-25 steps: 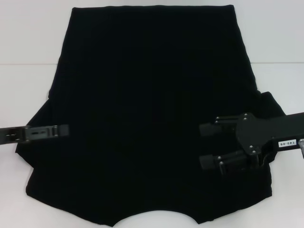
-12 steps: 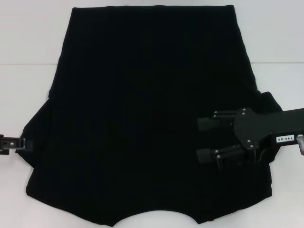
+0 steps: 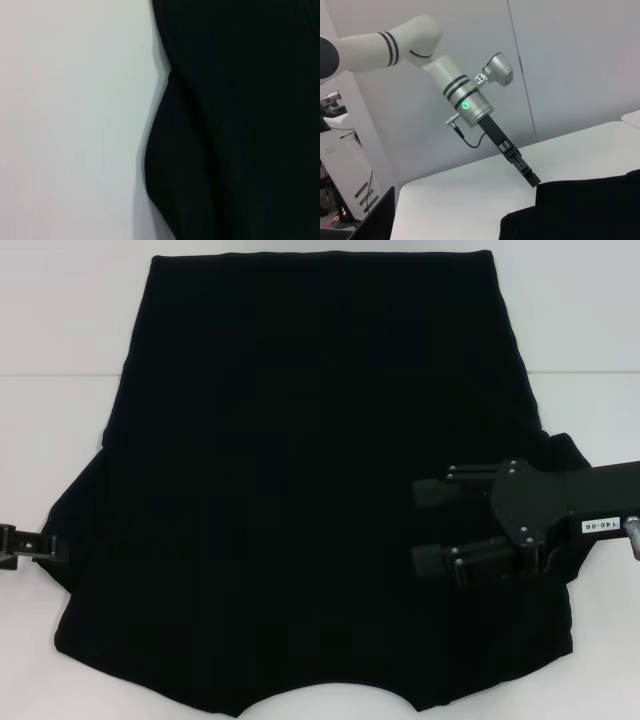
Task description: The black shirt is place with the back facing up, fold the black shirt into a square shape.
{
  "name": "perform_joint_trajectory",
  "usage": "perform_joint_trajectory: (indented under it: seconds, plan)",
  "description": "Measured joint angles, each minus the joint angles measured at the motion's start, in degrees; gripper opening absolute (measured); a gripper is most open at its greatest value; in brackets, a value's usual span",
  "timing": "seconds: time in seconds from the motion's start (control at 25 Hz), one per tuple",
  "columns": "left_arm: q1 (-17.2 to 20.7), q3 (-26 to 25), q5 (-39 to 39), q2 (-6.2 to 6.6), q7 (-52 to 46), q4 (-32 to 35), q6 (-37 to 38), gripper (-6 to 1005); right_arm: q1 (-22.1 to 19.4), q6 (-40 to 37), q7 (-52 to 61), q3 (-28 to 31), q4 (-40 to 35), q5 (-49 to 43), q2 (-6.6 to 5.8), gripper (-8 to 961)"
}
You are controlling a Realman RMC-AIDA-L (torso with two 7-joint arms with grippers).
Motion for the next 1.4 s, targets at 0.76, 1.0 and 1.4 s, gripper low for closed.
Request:
perform_joint_trajectory:
  seconds: [0.76, 1.0, 1.4]
  plan:
    - [-1.40, 0.74, 0.95, -0.16, -0.26, -4.27, -4.03, 849, -0.10, -0.11, 0.00, -0.09, -0.16, 0.01, -0.26, 911]
    - [-1.80, 0.85, 1.04, -0.36, -0.26, -4.30, -4.10, 780, -0.17, -0.18, 0.00, -0.08, -0.25, 0.01, -0.36, 912]
    - [-1.89, 0.96, 1.34, -0.47, -0.31, -5.36, -6.20, 524, -0.21, -0.05, -0.01, 0.00, -0.35, 0.01, -0.45, 912]
